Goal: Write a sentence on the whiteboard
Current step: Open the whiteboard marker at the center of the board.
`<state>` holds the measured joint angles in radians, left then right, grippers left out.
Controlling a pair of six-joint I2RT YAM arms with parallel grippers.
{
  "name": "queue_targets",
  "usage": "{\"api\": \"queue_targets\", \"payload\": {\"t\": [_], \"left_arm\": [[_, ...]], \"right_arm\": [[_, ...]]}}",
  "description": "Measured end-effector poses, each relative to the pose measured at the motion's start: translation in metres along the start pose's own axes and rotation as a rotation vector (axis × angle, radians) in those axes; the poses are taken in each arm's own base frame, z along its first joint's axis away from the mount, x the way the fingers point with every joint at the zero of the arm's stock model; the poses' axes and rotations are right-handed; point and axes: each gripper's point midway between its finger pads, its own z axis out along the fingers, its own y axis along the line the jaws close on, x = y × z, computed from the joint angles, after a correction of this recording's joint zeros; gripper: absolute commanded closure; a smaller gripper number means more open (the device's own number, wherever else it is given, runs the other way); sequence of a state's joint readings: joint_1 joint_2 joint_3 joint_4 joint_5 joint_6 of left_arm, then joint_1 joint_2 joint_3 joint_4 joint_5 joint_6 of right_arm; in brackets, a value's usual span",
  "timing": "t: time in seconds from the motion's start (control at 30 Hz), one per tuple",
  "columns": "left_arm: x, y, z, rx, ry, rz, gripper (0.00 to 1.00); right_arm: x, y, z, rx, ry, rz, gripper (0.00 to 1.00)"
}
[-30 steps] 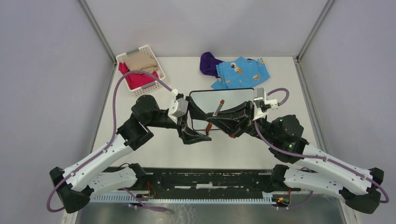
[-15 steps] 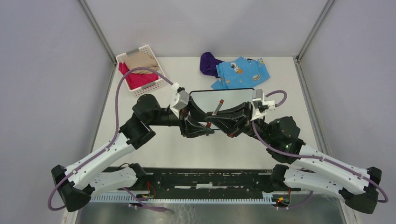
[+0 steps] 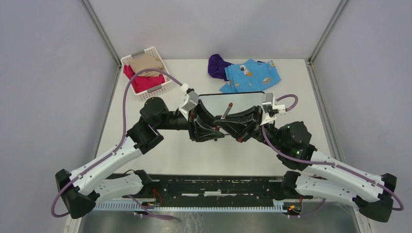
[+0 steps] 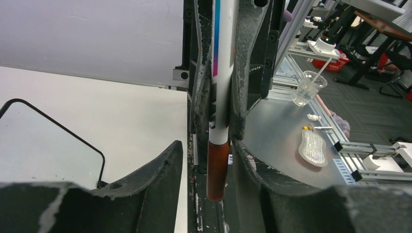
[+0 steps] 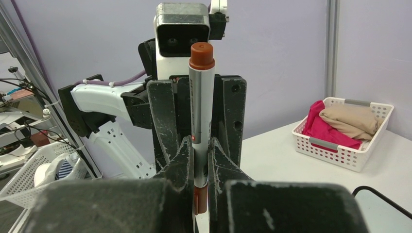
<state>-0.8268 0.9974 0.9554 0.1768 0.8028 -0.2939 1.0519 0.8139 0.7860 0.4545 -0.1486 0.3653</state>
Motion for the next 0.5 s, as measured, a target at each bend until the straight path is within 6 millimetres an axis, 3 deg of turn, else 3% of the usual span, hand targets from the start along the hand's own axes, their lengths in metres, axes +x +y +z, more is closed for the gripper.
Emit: {"api": "queue_targets", "payload": {"t": [0.13,0.27,0.5], "left_arm": [[-0.0013,-0.0006,0.0003,0.001,-0.005,-0.006,0.60],[-0.0021,-0.0018,0.0004,0.005,-0.007,-0.015,0.96],[-0.0015,-0.0028,0.0006,0.013,-0.006,-0.017,0.98]], "right_arm": [[0.0028,-0.0009,-0.0005,0.002,0.006,0.001,1.00],[0.0036,-0.0017,-0.0007,0.005,0.007,-0.002,1.00],[0.0031,-0.0051,-0.0012,0.024,-0.002,-0.002,1.00]]}}
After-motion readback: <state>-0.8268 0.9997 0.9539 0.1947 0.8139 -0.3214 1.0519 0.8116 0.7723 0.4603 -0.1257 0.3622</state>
